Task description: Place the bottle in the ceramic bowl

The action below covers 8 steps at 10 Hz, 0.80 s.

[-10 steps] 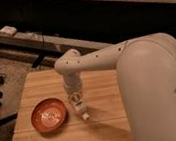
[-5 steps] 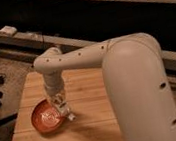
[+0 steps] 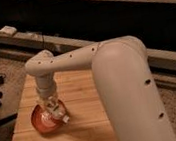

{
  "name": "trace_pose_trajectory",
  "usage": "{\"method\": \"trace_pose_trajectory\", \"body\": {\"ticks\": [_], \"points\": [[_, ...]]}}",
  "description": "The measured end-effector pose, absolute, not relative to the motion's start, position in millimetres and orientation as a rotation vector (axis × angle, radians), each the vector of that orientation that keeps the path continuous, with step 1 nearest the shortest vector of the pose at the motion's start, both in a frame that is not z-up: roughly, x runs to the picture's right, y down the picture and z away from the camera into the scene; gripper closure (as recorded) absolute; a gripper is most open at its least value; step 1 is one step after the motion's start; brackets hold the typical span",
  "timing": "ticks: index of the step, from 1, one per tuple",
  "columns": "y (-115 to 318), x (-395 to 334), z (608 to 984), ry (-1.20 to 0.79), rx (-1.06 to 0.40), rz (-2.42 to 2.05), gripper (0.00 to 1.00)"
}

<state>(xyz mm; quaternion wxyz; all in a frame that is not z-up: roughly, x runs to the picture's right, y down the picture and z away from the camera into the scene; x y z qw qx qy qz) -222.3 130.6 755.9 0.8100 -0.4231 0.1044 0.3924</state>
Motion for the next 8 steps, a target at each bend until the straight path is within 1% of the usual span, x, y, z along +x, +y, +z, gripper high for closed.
{"method": "trace_pose_trajectory", "body": {"ticks": [2,3,4,5,6,8], "points": [[135.5,-230.1,755.8,0.214,-0.924,0.822,0.48],[137.5,-233.0,756.8,0.208,-0.932,0.814,0.36],[137.6,-235.8,757.7,0.198,-0.936,0.811,0.27],[138.5,-237.8,759.3,0.191,-0.94,0.807,0.22],[138.6,-240.3,761.1,0.181,-0.944,0.801,0.2],[138.5,-245.2,764.3,0.162,-0.953,0.795,0.2]]}}
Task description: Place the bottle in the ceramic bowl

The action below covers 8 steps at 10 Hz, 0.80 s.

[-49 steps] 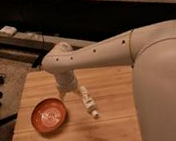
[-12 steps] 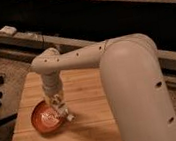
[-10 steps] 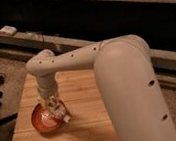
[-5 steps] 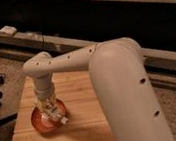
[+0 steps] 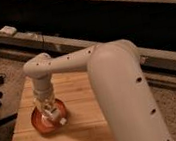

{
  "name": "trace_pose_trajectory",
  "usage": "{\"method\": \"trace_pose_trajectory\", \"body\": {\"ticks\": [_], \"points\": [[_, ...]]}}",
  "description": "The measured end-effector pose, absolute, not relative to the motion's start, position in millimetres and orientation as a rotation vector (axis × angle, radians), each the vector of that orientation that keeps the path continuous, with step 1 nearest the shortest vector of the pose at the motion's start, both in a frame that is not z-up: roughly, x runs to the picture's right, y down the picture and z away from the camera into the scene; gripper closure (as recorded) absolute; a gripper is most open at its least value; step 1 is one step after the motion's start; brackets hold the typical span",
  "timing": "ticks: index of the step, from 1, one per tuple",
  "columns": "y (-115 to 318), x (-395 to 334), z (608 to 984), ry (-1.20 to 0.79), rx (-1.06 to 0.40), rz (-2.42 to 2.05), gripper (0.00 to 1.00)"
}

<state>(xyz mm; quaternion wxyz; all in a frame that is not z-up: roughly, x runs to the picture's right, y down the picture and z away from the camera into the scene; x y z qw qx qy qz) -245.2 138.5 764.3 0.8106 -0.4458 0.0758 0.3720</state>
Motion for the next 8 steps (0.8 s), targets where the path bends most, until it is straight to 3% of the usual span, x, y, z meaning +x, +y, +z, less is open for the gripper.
{"method": "trace_pose_trajectory", "body": {"ticks": [8], "points": [[130.2,-238.1,770.1,0.138,-0.948,0.845,0.2]]}}
